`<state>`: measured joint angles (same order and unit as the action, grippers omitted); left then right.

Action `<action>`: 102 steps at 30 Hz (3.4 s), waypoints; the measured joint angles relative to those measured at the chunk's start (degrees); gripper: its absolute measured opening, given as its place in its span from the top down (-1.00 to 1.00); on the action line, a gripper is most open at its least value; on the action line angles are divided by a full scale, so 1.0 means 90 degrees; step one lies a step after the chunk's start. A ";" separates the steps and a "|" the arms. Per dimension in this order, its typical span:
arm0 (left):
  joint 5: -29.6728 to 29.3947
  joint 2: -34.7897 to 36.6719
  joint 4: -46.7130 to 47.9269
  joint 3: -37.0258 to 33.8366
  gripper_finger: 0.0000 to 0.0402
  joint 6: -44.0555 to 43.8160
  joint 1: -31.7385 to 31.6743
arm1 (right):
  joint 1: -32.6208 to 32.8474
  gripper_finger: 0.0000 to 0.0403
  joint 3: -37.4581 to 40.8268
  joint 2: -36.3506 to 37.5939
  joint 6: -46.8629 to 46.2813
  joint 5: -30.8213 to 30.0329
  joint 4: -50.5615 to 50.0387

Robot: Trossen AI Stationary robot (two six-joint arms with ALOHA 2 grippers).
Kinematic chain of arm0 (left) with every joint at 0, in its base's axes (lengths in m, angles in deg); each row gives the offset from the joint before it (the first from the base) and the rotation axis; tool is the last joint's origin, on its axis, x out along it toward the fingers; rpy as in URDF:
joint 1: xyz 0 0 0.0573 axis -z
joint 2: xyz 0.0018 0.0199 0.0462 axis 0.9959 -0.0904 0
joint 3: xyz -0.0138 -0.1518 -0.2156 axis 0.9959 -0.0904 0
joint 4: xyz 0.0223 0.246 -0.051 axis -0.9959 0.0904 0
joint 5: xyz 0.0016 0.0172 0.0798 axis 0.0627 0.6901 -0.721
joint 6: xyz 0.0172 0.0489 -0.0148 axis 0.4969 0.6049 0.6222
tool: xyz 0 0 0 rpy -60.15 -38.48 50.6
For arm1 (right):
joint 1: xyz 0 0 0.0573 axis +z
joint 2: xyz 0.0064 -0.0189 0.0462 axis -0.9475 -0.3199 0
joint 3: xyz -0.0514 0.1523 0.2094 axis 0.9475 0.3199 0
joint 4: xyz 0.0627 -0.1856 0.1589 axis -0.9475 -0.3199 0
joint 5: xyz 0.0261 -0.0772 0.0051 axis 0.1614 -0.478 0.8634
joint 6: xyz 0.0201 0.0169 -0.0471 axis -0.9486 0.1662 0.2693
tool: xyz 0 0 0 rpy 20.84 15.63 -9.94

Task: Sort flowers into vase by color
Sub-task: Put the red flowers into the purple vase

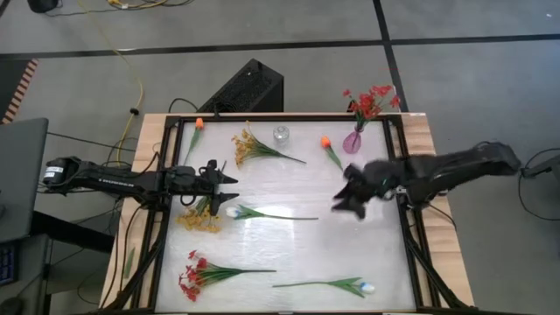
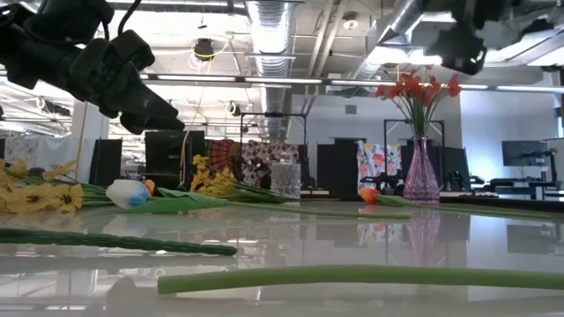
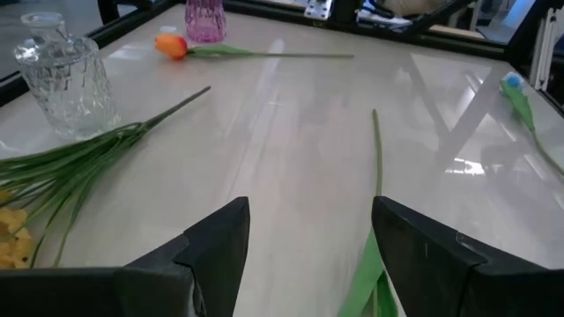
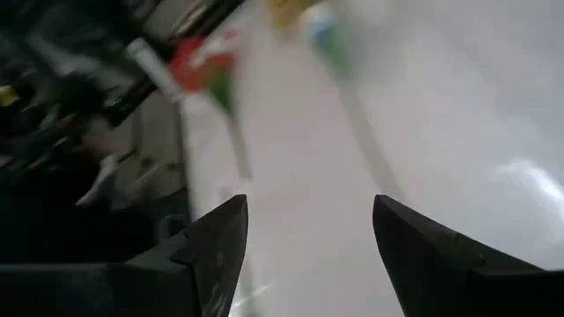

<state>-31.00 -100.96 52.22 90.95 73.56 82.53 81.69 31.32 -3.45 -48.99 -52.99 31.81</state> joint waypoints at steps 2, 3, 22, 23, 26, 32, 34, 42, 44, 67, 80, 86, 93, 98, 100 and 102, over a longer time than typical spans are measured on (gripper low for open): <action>-0.0001 0.0000 0.0030 0.0000 -0.14 -0.0001 0.0000 | 0.0472 -0.34 0.0000 -0.0552 -0.0151 -0.0047 0.0866; -0.0002 0.0000 0.0055 0.0000 -0.14 0.0013 0.0000 | 0.0675 -0.34 -0.0006 -0.0850 -0.0195 -0.0100 0.1349; 0.0391 0.0000 0.0649 0.0000 -0.14 0.0274 0.0002 | 0.1591 -0.34 -0.5022 -0.6941 0.2986 -0.1070 0.3022; 0.0391 0.0000 0.0695 0.0000 -0.14 0.0274 0.0002 | 0.1570 -0.34 -0.5305 -0.7205 0.3157 -0.1108 0.3039; 0.0391 0.0000 0.0783 0.0000 -0.14 0.0274 0.0002 | 0.1482 -0.34 -0.6095 -0.7956 0.3598 -0.1195 0.3024; 0.0374 0.0000 0.0948 0.0000 -0.14 0.0262 0.0002 | 0.1284 -0.34 -0.7312 -0.9244 0.3887 -0.1213 0.3008; 0.0388 0.0000 0.0968 0.0000 -0.14 0.0235 0.0002 | 0.1222 -0.34 -0.7638 -0.9610 0.3859 -0.1212 0.3019; 0.0423 0.0000 0.0978 0.0000 -0.14 0.0167 0.0000 | 0.1281 -0.34 -0.8335 -1.0537 0.3822 -0.1621 0.2925; 0.0526 0.0000 0.0977 0.0000 -0.14 0.0167 0.0002 | 0.1328 -0.34 -0.8357 -1.0680 0.3674 -0.1730 0.2920; 0.0361 -0.0002 0.0967 0.0000 -0.14 -0.0164 0.0001 | 0.1663 0.83 -0.8330 -1.0048 0.4327 -0.2120 0.0433; 0.0233 -0.0002 0.1069 0.0000 -0.14 -0.0309 0.0002 | 0.1026 0.83 -0.4686 -0.7240 0.4896 -0.2032 0.1289; -0.0341 -0.0002 0.1122 0.0000 -0.14 -0.0309 0.0000 | 0.0919 0.83 -0.0659 -0.4855 0.5058 -0.2248 0.5553; -0.0717 -0.0002 0.1100 0.0000 -0.14 -0.0257 0.0001 | 0.0897 0.83 0.2876 -0.3349 0.6081 -0.3757 1.0727; -0.1011 0.0000 0.1057 0.0000 -0.14 -0.0235 0.0000 | 0.0478 0.83 0.3723 -0.2837 0.7160 -0.4115 1.2178; -0.1186 0.0002 0.1044 0.0000 -0.14 -0.0233 0.0002 | 0.0056 0.83 0.3642 -0.2515 0.6838 -0.4325 1.2065; -0.1338 0.0000 0.1021 -0.0002 -0.14 -0.0233 0.0000 | -0.0372 0.83 0.3526 -0.2426 0.6705 -0.4035 1.2309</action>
<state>-43.04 -100.96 61.41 90.92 71.47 82.53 78.34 63.05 -25.29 11.35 -89.30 142.59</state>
